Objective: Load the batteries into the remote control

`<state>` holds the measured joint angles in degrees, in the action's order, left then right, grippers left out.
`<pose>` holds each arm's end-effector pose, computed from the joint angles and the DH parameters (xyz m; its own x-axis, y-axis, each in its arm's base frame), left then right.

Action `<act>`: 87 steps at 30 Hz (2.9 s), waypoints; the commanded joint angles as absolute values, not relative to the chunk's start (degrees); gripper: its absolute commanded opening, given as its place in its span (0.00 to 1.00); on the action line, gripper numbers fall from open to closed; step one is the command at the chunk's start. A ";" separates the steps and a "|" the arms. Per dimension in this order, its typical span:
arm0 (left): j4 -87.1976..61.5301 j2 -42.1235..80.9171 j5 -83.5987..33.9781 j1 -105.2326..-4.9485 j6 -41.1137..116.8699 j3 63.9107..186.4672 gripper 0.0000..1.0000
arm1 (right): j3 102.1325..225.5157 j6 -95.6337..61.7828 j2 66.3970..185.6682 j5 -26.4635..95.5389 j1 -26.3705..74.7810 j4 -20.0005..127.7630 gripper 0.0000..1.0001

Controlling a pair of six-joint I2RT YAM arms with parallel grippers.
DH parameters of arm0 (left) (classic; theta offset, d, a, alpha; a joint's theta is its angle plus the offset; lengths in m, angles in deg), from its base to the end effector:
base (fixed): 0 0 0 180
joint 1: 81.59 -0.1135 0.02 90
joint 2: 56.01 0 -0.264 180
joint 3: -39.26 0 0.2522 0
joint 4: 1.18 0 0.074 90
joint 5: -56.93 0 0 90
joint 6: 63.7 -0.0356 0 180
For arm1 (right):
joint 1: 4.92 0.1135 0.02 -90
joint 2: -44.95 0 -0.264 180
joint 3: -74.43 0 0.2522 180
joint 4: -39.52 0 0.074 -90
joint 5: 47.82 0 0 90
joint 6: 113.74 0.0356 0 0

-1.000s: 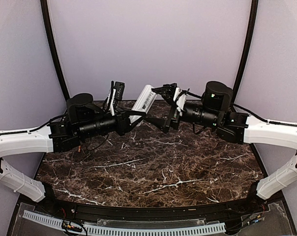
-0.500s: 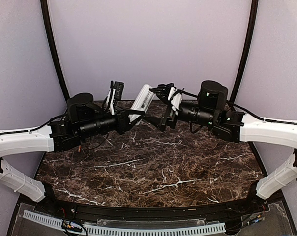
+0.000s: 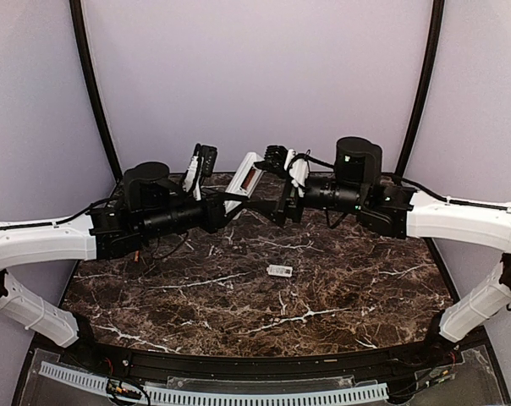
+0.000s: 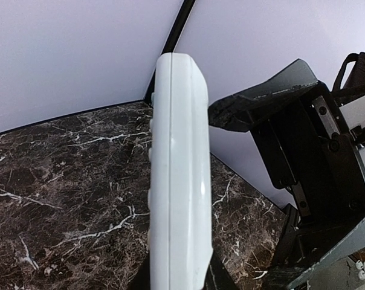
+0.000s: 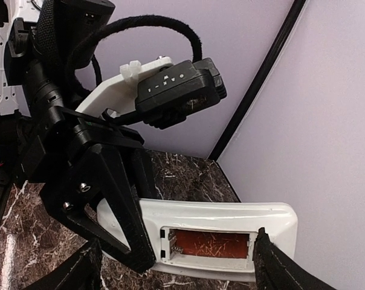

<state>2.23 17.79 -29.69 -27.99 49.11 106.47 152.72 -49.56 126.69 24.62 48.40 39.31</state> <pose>0.1800 -0.2477 0.3320 -0.3554 -0.1701 -0.9191 0.7601 0.5197 -0.3901 0.1954 0.2804 0.3535 0.3810 -0.1836 -0.9062 -0.8650 0.2755 -0.4195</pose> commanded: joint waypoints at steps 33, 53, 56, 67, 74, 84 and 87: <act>-18.86 20.15 -8.61 -32.90 42.86 110.77 0.00 | 150.39 -96.79 125.53 30.66 53.66 51.14 0.99; -22.28 22.77 -3.33 -32.90 42.13 112.39 0.00 | 152.92 -106.47 135.15 47.71 57.27 49.29 0.44; -22.82 23.51 -2.74 -32.90 41.93 113.01 0.00 | 153.44 -105.91 135.39 47.80 57.25 49.93 0.37; -26.29 24.48 -5.81 -32.95 40.47 115.88 0.65 | 153.49 -100.39 135.19 48.06 57.31 53.05 0.21; -26.85 19.77 -15.10 -34.26 39.68 116.42 0.99 | 151.13 -89.37 136.22 45.84 55.45 55.46 0.20; -28.14 11.34 -26.11 -41.39 43.95 110.96 0.99 | 157.77 -71.08 148.32 30.54 48.16 69.05 0.18; -27.60 9.42 -26.68 -42.69 44.61 109.27 0.99 | 161.53 -69.10 153.86 29.82 46.70 72.64 0.17</act>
